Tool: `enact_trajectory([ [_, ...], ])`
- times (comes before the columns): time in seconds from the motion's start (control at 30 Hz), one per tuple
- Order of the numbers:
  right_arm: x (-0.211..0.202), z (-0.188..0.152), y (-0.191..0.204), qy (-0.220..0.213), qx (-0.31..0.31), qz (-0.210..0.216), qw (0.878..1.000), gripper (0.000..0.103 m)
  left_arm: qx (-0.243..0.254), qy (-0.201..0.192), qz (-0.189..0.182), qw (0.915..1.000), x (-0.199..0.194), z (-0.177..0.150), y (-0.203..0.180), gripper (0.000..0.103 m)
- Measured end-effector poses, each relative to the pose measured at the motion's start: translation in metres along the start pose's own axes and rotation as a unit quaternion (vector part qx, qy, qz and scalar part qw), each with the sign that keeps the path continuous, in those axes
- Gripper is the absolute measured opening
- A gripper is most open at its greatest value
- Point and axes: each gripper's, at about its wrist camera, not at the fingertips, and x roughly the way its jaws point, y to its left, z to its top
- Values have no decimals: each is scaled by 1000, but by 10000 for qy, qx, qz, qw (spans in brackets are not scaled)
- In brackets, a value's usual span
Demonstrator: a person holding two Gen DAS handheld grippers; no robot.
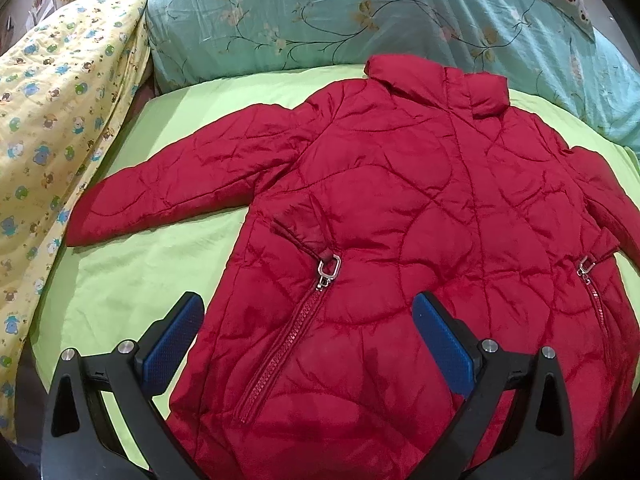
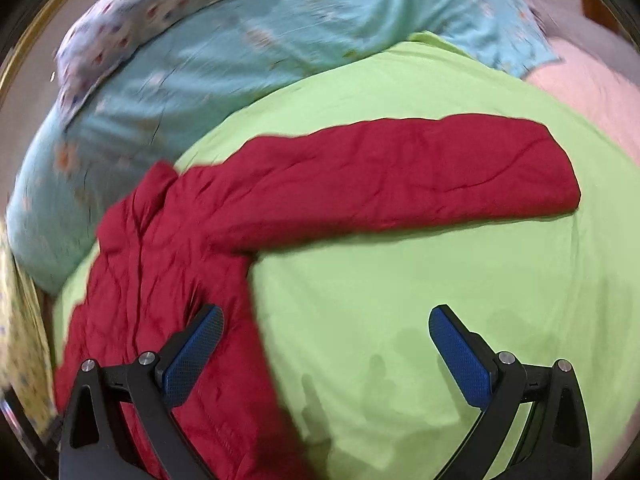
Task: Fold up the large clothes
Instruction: 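Grasp the sleeve cuff with the right gripper and fold it across the jacket body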
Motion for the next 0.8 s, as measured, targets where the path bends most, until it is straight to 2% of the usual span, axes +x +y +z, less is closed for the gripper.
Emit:
enact_trajectory([
  [0.13,14,21,-39,-13,705,205,9973,102,-110,-58,-127,9998,3,7,2,103],
  [0.27,23,32,-69,-79,1058,178,9942,102,-168,-173,-158,9996,1,16,2,103],
  [0.47,49,38,-103,70,1652,345,9856,93,-204,-196,-151,9995,5,26,0,103],
  [0.53,59,36,-112,55,1789,381,9831,91,-207,-210,-160,9994,6,27,-2,103],
  [0.7,63,46,-119,-307,1806,456,9820,90,-173,-177,-188,9995,11,30,-5,103],
  [0.8,68,55,-122,-410,1903,411,9800,86,-133,-72,-228,9996,17,32,-8,103],
])
